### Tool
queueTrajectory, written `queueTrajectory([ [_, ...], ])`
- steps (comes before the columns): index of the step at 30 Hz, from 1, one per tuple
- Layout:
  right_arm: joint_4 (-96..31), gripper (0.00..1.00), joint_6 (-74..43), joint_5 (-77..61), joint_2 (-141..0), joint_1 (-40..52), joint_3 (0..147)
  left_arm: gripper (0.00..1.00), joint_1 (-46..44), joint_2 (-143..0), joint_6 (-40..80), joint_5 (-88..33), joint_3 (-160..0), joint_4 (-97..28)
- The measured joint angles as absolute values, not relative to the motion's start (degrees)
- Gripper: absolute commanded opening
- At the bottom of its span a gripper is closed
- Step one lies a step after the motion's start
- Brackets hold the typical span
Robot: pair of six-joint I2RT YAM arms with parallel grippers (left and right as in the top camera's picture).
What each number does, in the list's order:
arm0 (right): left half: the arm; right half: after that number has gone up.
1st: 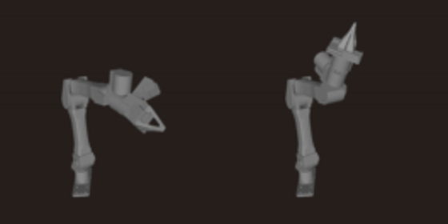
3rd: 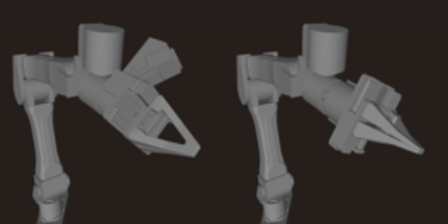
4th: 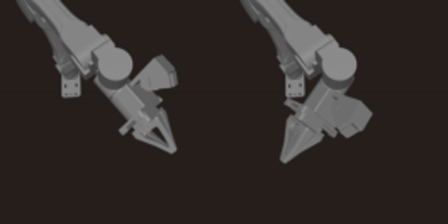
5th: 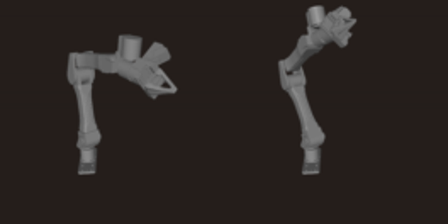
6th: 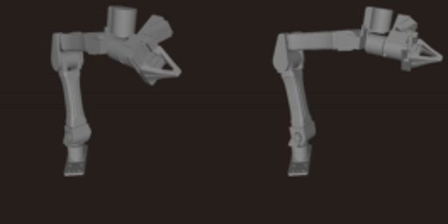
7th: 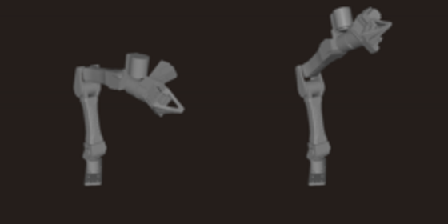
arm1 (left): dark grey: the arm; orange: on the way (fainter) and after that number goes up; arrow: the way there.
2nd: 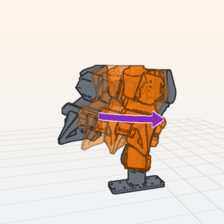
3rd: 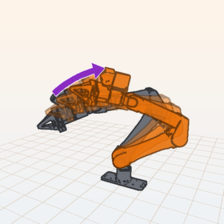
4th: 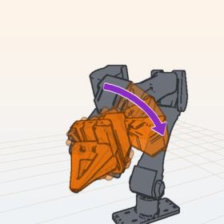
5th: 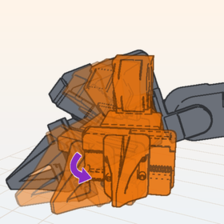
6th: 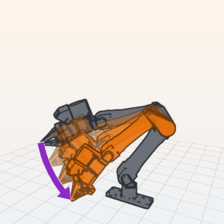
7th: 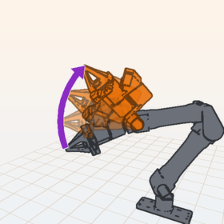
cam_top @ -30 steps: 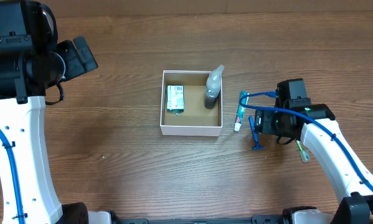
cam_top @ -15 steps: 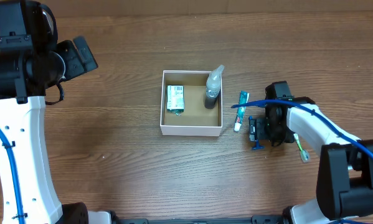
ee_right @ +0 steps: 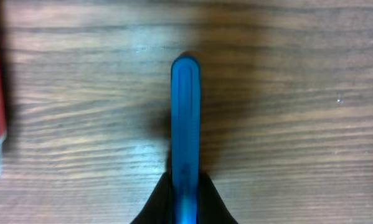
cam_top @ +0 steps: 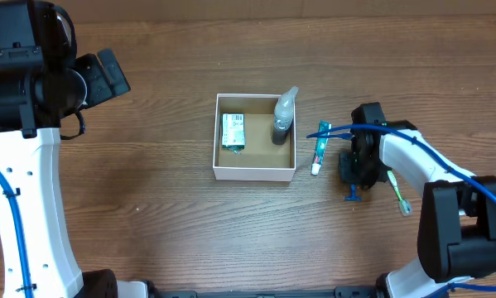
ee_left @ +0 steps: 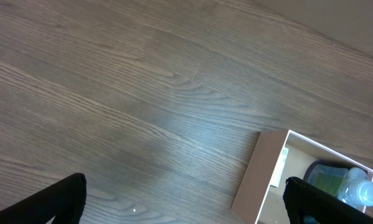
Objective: Pack container
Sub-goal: 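Place the blue razor into the box front with the right gripper, then grasp the teal toothpaste tube with the right gripper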
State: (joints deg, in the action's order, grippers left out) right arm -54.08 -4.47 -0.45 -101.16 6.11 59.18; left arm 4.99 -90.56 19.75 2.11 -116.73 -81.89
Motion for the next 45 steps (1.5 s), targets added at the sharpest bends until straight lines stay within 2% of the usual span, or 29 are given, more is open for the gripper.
queueTrajectory([
  [3,-62.5,0.04,-4.9,-1.5,-100.0,6.1,68.2,1.0,5.0,-90.6,19.7,1.9,-116.7,-82.3],
  [6,-63.9,0.04,-2.7,-3.9,-88.7,7.7,78.2,1.0,5.0,-90.6,19.7,1.9,-116.7,-82.3],
  [10,-62.9,0.04,5.7,-7.2,-78.3,18.2,81.0,1.0,5.0,-90.6,19.7,1.9,-116.7,-82.3],
  [11,-62.9,0.04,7.4,-7.3,-78.1,18.9,81.1,1.0,5.0,-90.6,19.7,1.9,-116.7,-82.3],
  [16,-58.0,0.04,15.6,-2.6,-85.8,35.2,81.1,1.0,5.0,-90.6,19.7,1.9,-116.7,-82.6],
  [19,-53.1,0.05,18.4,0.3,-91.5,38.9,81.0,1.0,5.0,-90.6,19.7,1.9,-116.7,-82.7],
  [21,-50.4,0.18,19.6,1.1,-94.6,39.2,81.0,1.0,5.0,-90.6,19.7,1.9,-116.7,-82.7],
  [22,-48.6,0.42,20.4,1.8,-96.4,39.2,81.0,1.0,5.0,-90.6,19.7,1.9,-116.7,-82.7],
  [23,-47.8,0.57,20.7,2.0,-97.8,39.1,81.0,1.0,5.0,-90.6,19.7,1.9,-116.7,-82.7],
  [25,-45.9,0.72,21.1,2.3,-100.3,39.2,81.0,1.0,5.0,-90.6,19.7,1.9,-116.7,-82.7],
  [27,-45.0,0.8,21.5,2.4,-101.1,39.2,80.9,1.0,5.0,-90.6,19.7,1.9,-116.7,-82.7],
  [28,-44.9,0.91,21.3,2.5,-101.2,39.2,80.9,1.0,5.0,-90.6,19.7,1.9,-116.7,-82.7],
  [29,-45.0,0.95,21.3,2.5,-101.2,39.1,80.9,1.0,5.0,-90.6,19.7,1.9,-116.7,-82.7],
  [33,-49.8,1.0,18.2,3.2,-99.4,39.1,82.0,1.0,5.0,-90.6,19.7,1.9,-116.7,-82.7],
  [37,-49.4,1.0,8.0,7.9,-85.1,38.1,86.3,1.0,5.0,-90.6,19.7,1.9,-116.7,-82.8],
  [41,-54.3,1.0,-4.1,11.1,-73.7,27.0,89.4,1.0,5.0,-90.6,19.7,1.9,-116.7,-82.7],
  [43,-58.7,1.0,-11.2,12.3,-73.6,18.3,89.1,1.0,5.0,-90.6,19.7,1.9,-116.7,-82.9],
  [45,-59.7,1.0,-14.8,11.3,-76.1,13.9,87.5,1.0,5.0,-90.6,19.7,1.9,-116.7,-83.0],
])
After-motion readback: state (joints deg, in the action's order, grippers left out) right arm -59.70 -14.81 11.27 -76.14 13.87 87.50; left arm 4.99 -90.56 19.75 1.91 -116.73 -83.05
